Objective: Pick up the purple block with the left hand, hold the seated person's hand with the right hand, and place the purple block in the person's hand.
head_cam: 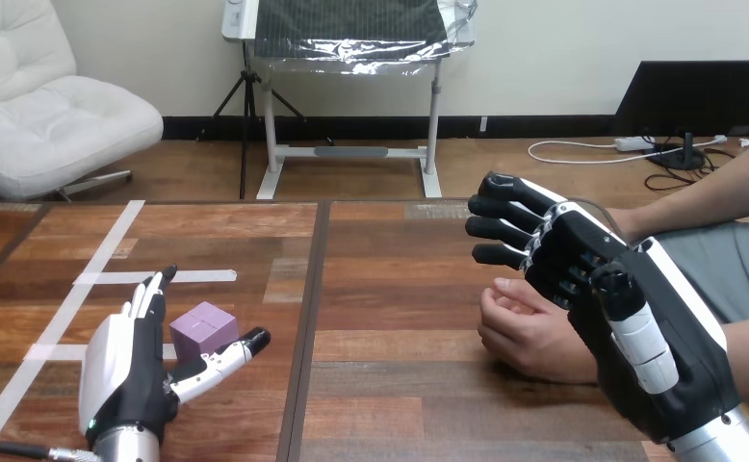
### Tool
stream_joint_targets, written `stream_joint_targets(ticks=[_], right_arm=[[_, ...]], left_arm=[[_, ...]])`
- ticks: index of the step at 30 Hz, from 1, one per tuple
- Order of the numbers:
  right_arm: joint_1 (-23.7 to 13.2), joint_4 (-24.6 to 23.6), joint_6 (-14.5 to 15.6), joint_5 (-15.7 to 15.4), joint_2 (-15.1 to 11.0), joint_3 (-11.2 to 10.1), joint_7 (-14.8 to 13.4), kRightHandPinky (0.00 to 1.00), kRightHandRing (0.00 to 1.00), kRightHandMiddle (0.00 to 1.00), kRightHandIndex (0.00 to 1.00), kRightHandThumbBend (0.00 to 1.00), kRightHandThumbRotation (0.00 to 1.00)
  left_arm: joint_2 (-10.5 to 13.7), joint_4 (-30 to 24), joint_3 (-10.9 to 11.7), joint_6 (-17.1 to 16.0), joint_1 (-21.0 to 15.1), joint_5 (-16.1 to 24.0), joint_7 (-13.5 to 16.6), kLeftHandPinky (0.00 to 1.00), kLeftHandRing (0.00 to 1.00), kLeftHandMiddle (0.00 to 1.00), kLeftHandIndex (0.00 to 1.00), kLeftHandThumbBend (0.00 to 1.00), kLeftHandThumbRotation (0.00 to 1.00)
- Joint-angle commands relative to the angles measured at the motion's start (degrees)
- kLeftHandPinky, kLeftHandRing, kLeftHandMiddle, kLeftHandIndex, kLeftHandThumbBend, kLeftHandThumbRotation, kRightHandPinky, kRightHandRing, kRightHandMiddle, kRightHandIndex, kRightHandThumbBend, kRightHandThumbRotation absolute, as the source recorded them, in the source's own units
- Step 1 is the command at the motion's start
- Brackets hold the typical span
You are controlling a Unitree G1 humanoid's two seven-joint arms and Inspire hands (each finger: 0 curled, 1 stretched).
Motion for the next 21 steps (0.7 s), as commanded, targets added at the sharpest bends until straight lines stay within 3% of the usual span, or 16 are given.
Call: stream_joint_targets(ticks=[1, 21], right_arm=[[-3.3, -1.3, -1.33, 0.34, -0.39, -1.38, 0.03, 0.81, 0.85, 0.86, 0.86, 0.9, 0.86], [-3.16, -1.39, -1.24, 0.51, -0.22, -1.3, -0.05, 0.81, 0.85, 0.86, 0.86, 0.91, 0.85]], left_arm=[[1.72, 0.7, -0.8, 0.19, -5.09, 0.94, 1.01, 0.99, 0.98, 0.97, 0.93, 0.93, 0.49], [2.16, 4.91, -2.2, 1.4, -7.51, 1.85, 2.34, 0.99, 0.96, 0.95, 0.91, 0.93, 0.49]])
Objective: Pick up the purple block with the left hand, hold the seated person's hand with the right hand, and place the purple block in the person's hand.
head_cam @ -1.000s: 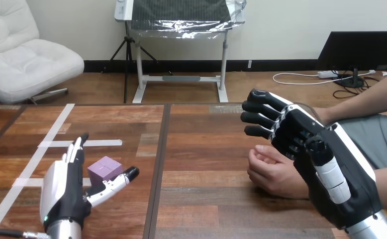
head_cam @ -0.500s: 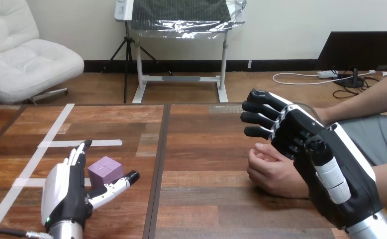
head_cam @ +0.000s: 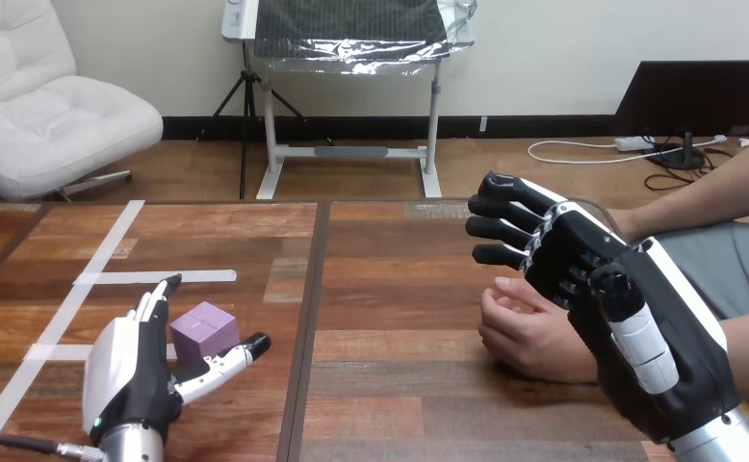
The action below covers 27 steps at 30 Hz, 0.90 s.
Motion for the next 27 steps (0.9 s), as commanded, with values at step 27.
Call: stream_joint_targets(ticks=[27], right_arm=[[-3.23, -1.58, -1.0, 0.74, -0.5, -1.21, 0.29, 0.82, 0.86, 0.86, 0.87, 0.9, 0.85]], left_arm=[[1.52, 5.08, -1.51, 1.19, -8.44, -0.57, 0.93, 0.85, 0.92, 0.92, 0.89, 0.91, 0.46]])
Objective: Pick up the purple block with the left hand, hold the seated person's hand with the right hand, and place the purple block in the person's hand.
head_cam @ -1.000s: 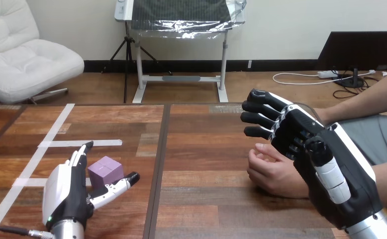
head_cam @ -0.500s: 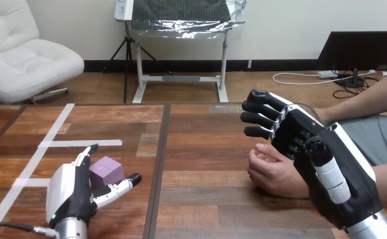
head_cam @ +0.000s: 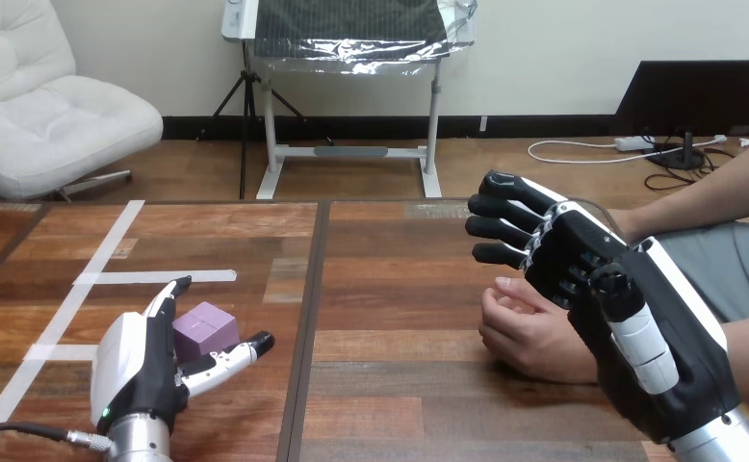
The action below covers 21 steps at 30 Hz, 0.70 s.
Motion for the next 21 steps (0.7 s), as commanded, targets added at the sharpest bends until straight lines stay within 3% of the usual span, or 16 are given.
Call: stream_joint_targets(ticks=[1, 21], right_arm=[[-3.24, -1.52, -0.95, 0.65, -0.46, -1.22, 0.18, 0.82, 0.86, 0.86, 0.87, 0.9, 0.85], [-3.14, -1.6, -1.27, 0.7, -0.14, -1.15, 0.41, 0.82, 0.85, 0.86, 0.86, 0.89, 0.86]], left_arm=[[1.17, 0.72, -0.4, 0.12, -4.96, -0.21, 0.42, 0.85, 0.92, 0.92, 0.89, 0.91, 0.46], [0.69, 1.4, -0.23, 2.58, -6.62, -1.07, 0.29, 0.8, 0.9, 0.91, 0.88, 0.91, 0.43]])
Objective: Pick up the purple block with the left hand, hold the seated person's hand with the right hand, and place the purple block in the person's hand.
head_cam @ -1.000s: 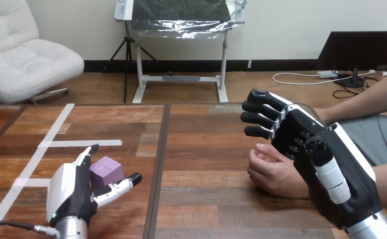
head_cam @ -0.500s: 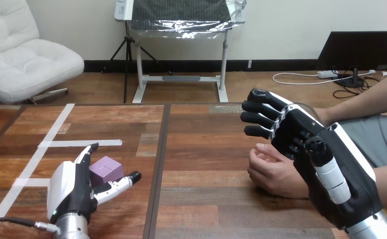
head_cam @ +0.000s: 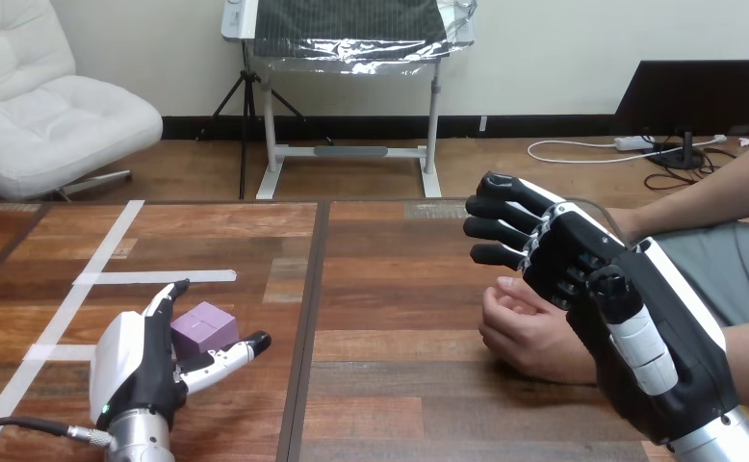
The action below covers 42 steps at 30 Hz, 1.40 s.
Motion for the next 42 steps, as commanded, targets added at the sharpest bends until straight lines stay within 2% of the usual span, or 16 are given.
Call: stream_joint_targets(ticks=[1, 13, 27, 42], right_arm=[[-3.1, -1.62, -1.26, 0.65, -0.15, -1.17, -0.05, 0.82, 0.85, 0.86, 0.86, 0.89, 0.86], [-2.99, -1.61, -1.47, 0.91, -0.05, -1.19, 0.09, 0.82, 0.85, 0.86, 0.86, 0.88, 0.86], [-2.92, -1.81, -1.37, 0.95, 0.02, -1.19, -0.05, 0.82, 0.85, 0.87, 0.87, 0.87, 0.86], [-2.93, -2.04, -1.27, 0.97, 0.34, -0.95, -0.27, 0.82, 0.85, 0.86, 0.87, 0.86, 0.85]], left_arm=[[0.7, 0.01, -0.26, 0.39, -5.04, -0.47, 0.36, 0.79, 0.9, 0.91, 0.88, 0.91, 0.43], [1.0, 1.19, -0.73, 0.61, -6.15, 0.27, 1.33, 0.8, 0.88, 0.89, 0.87, 0.91, 0.4], [1.18, 2.73, -1.43, 0.93, -7.56, 1.42, 2.96, 0.87, 0.85, 0.87, 0.84, 0.91, 0.37], [1.55, 5.3, -2.64, 2.59, -9.65, 2.47, 4.39, 0.85, 0.82, 0.84, 0.81, 0.92, 0.34]])
